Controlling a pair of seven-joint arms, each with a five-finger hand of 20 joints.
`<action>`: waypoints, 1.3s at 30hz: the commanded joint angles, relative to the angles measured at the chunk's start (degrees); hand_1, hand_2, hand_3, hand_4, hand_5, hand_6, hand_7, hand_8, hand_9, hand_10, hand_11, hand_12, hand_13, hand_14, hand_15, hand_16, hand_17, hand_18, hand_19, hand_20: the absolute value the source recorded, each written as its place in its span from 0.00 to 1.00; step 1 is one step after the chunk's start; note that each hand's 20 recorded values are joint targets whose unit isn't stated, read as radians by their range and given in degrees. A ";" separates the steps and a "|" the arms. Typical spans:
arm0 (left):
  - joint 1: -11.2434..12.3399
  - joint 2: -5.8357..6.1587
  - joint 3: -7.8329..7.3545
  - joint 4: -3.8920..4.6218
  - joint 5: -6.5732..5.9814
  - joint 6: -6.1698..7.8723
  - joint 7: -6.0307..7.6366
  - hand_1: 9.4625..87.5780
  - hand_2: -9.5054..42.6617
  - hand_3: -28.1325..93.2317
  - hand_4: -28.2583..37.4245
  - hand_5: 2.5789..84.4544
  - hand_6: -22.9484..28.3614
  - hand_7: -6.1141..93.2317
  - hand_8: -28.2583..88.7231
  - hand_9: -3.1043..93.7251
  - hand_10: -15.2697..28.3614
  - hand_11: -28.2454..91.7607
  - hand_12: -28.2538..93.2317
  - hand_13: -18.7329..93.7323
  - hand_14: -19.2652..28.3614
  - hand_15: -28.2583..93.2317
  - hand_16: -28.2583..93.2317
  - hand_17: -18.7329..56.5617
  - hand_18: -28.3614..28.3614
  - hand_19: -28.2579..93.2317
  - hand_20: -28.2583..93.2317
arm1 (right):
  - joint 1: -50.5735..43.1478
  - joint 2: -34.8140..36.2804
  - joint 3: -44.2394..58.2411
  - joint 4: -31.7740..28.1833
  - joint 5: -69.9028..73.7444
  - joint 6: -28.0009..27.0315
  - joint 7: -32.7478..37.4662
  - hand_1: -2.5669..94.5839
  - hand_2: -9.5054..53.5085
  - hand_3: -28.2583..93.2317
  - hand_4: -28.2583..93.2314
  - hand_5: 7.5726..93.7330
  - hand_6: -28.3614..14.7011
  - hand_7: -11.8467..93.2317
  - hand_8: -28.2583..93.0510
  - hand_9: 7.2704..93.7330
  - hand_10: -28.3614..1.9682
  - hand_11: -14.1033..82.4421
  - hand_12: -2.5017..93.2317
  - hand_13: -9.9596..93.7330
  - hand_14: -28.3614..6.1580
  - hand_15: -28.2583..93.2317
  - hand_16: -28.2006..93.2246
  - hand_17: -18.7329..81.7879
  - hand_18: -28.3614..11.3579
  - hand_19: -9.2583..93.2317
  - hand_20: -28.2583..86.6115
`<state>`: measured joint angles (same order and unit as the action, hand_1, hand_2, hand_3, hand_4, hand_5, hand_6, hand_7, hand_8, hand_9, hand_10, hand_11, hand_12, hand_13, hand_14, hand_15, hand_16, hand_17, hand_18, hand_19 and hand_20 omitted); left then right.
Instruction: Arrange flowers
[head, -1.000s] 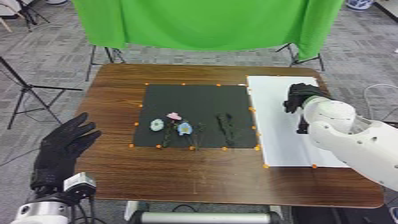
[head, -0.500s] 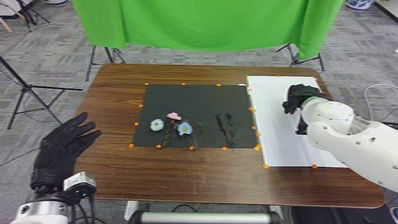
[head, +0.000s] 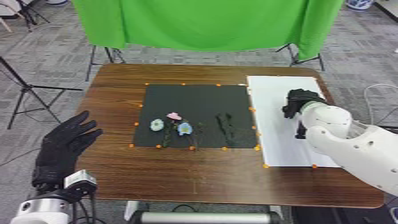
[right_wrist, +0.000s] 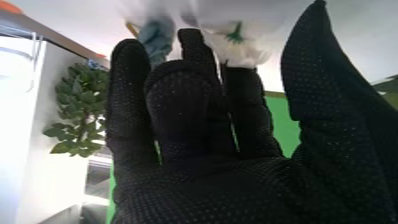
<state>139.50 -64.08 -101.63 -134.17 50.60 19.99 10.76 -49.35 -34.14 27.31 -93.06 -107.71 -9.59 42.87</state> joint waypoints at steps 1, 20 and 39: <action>-0.03 -0.37 -0.22 0.32 0.54 -1.32 -1.33 0.20 0.30 0.91 0.12 0.47 0.67 0.22 0.15 0.41 0.80 0.47 0.30 0.42 0.96 0.68 0.14 0.13 0.90 0.73 0.24 | 3.06 1.43 -5.59 -0.18 -0.60 4.63 1.82 0.38 0.02 0.98 0.00 0.53 0.66 0.34 0.10 0.63 0.57 0.34 0.16 0.80 0.67 0.92 0.32 0.49 0.24 0.99 0.24; -0.53 -0.45 -0.32 0.38 0.96 -1.88 -2.41 0.20 0.30 0.91 0.12 0.47 0.67 0.22 0.15 0.41 0.80 0.47 0.30 0.42 0.96 0.68 0.14 0.13 0.90 0.73 0.24 | 9.72 3.10 -16.96 0.13 -2.83 15.37 4.07 0.55 0.00 0.90 0.00 0.76 0.73 0.42 0.19 0.94 0.72 0.26 0.33 0.88 0.76 0.90 0.35 0.55 0.29 1.00 0.23; 0.01 -0.28 -0.38 0.19 0.63 -1.02 -1.50 0.20 0.30 0.91 0.12 0.47 0.67 0.22 0.15 0.41 0.80 0.47 0.30 0.42 0.96 0.68 0.14 0.13 0.90 0.73 0.24 | 15.21 3.04 -22.21 0.05 -4.39 22.25 4.32 0.58 0.00 0.90 0.00 0.80 0.74 0.42 0.20 0.98 0.74 0.29 0.35 0.90 0.77 0.89 0.36 0.57 0.30 1.00 0.25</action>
<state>138.67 -64.11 -101.79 -133.94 51.24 18.78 9.21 -34.65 -31.37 2.70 -92.31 -110.22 11.20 47.36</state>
